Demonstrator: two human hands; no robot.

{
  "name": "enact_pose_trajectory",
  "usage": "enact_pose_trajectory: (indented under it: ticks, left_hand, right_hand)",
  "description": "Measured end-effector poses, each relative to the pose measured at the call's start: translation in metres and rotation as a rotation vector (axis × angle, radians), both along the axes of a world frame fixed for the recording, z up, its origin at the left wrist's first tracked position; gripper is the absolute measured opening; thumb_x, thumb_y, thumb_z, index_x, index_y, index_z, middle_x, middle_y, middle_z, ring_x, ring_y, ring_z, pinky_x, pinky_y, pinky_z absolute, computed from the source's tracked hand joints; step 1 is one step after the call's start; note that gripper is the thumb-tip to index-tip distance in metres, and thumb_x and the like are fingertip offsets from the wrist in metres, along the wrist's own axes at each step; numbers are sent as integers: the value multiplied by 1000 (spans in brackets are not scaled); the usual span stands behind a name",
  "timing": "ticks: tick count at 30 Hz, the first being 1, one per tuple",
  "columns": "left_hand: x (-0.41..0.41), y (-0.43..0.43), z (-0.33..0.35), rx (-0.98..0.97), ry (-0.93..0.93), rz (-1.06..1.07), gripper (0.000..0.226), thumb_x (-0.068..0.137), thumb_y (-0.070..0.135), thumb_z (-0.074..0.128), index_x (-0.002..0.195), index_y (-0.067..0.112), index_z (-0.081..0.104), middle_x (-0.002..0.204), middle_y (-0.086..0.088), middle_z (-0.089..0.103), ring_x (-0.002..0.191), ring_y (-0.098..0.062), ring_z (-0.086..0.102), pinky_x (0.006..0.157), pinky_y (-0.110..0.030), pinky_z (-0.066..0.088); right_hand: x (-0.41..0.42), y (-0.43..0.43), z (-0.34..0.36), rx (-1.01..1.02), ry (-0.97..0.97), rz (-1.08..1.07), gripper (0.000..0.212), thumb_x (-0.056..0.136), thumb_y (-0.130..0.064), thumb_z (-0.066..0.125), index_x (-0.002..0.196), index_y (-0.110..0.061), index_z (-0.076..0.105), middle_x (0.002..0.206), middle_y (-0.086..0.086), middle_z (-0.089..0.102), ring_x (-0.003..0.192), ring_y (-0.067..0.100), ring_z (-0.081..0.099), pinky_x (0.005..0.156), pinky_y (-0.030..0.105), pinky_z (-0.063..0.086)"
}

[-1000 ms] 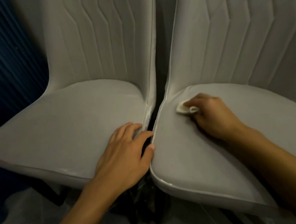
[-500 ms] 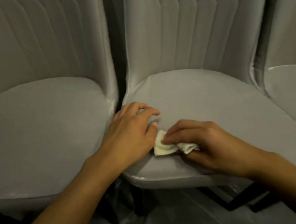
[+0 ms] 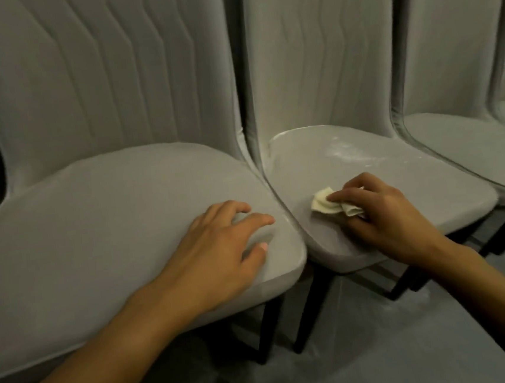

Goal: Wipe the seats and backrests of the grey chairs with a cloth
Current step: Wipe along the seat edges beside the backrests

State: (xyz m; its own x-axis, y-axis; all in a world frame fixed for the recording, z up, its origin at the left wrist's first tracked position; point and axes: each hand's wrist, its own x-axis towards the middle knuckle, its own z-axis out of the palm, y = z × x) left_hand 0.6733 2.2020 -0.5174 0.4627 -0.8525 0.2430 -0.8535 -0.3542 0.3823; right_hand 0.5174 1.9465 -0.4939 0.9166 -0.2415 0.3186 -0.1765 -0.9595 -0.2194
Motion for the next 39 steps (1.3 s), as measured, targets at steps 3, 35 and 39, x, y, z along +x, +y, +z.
enact_pose_trajectory:
  ticks: [3, 35, 39]
  left_hand:
    - [-14, -46, -2, 32, 0, -20, 47, 99, 49, 51, 145, 49, 44, 151, 15, 33, 140, -6, 27, 113, -23, 20]
    - [5, -162, -31, -236, -29, 647, 31, 75, 10, 54, 102, 20, 43, 113, 1, 50, 113, -22, 50, 123, -52, 19]
    - [6, -162, -29, -245, -9, 592, 27, 78, 10, 52, 101, 22, 46, 116, 3, 53, 117, -21, 51, 123, -51, 18]
  right_hand:
    - [-4, -45, -4, 89, 1, -65, 37, 87, -12, 70, 122, -24, 68, 115, -2, 55, 96, 17, 59, 86, 21, 41]
    - [174, -104, -3, 4, 241, 581, 31, 87, -14, 64, 117, -18, 69, 108, 5, 56, 91, 23, 60, 81, 36, 51]
    - [143, -102, 7, 88, 408, 756, 45, 85, -12, 70, 126, -28, 67, 117, -6, 56, 95, 11, 58, 83, 24, 50]
